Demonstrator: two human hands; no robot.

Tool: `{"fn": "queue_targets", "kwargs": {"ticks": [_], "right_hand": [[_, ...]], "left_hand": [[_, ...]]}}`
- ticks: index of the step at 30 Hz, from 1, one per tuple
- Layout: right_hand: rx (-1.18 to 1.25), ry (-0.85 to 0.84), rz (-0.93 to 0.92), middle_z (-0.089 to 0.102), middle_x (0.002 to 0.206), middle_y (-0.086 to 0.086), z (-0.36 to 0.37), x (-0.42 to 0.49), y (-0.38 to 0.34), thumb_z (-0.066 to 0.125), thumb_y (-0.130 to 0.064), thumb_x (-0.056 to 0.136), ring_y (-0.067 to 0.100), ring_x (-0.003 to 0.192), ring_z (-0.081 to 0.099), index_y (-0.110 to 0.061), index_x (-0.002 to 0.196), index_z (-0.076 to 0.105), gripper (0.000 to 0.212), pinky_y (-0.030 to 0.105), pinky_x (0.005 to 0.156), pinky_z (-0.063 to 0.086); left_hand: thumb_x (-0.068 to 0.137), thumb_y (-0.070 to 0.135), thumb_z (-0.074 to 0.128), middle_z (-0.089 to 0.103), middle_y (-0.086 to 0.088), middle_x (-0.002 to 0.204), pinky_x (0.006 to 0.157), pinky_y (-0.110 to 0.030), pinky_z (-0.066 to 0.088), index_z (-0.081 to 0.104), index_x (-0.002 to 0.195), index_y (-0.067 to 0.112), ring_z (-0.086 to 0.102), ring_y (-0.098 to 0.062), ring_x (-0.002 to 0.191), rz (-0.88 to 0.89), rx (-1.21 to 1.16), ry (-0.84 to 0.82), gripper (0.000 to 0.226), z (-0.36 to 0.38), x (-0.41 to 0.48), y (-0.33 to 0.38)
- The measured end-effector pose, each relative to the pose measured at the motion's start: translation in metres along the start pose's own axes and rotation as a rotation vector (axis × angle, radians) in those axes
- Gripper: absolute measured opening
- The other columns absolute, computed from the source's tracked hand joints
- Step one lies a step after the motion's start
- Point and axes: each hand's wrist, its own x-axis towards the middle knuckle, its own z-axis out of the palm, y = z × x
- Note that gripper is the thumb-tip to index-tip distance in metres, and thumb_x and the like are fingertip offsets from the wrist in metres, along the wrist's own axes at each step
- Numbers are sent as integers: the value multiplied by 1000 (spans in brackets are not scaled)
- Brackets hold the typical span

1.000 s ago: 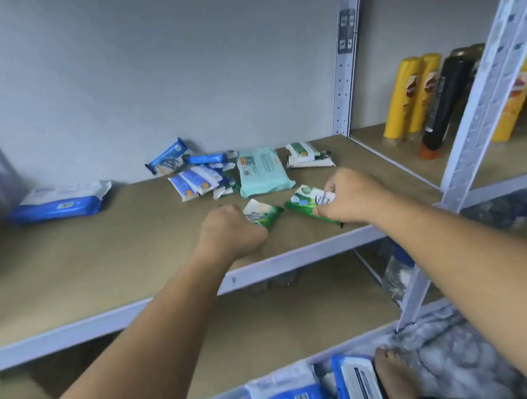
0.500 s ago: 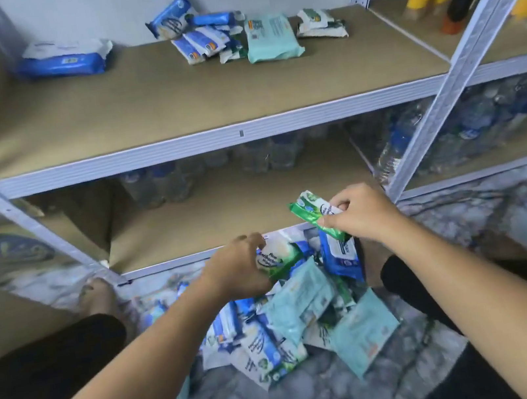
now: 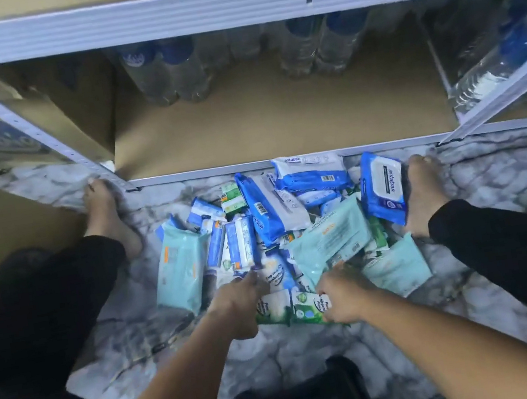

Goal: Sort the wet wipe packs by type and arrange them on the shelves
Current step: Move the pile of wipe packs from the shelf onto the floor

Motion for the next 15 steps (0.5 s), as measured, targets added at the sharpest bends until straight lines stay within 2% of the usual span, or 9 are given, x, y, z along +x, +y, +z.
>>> {"fn": "queue_targets", "kwargs": {"ticks": [1,2,4,7,10,13,15], "right_hand": [[-67,12,-40,66,104,3,8,4,-2,75,-24,79,25,96,65,-18,96,68,19,37,82,56],[-130,14,-77,63,109,5,14,6,-4,69,-13,82,27,100,63,-16,101,66,19,38,83,55],[-259,25,-129,59,116,8,33,13,-3,62,-4,83,31,108,61,-14,114,60,33,42,85,54],[-369,24,-153,56,125,15,51,18,-8,65,-3,83,35,114,58,-10,126,51,46,48,90,53],[-446,8,-159,54,129,21,51,18,-16,56,3,88,35,120,54,-5,128,50,41,46,93,51],[-498,20,-119,56,127,21,49,16,-23,54,3,89,35,117,56,-5,128,49,41,43,89,51],[-520,1,-57,60,122,18,45,14,-28,55,0,90,34,111,60,-6,127,52,37,41,84,52]], "left_hand": [[76,18,65,36,0,140,91,-40,53,27,150,34,55,-26,116,3,6,-11,85,11,1,-3],[76,16,66,36,-1,139,92,-40,52,24,151,36,53,-26,116,4,14,-18,88,22,2,-6],[79,14,66,34,-1,140,96,-41,48,20,150,43,46,-27,123,3,24,-19,89,40,6,-11],[86,14,64,31,-1,144,95,-43,47,20,148,44,41,-28,127,-4,19,11,81,58,13,-13],[89,11,60,33,-3,144,96,-43,46,24,147,38,42,-31,127,-5,7,57,73,70,18,-10],[88,10,61,35,-4,144,99,-43,45,27,146,35,41,-30,128,-2,2,72,71,73,20,-10],[87,18,68,35,-3,145,103,-43,42,28,146,33,39,-29,131,12,-5,50,72,68,20,-12]]}}
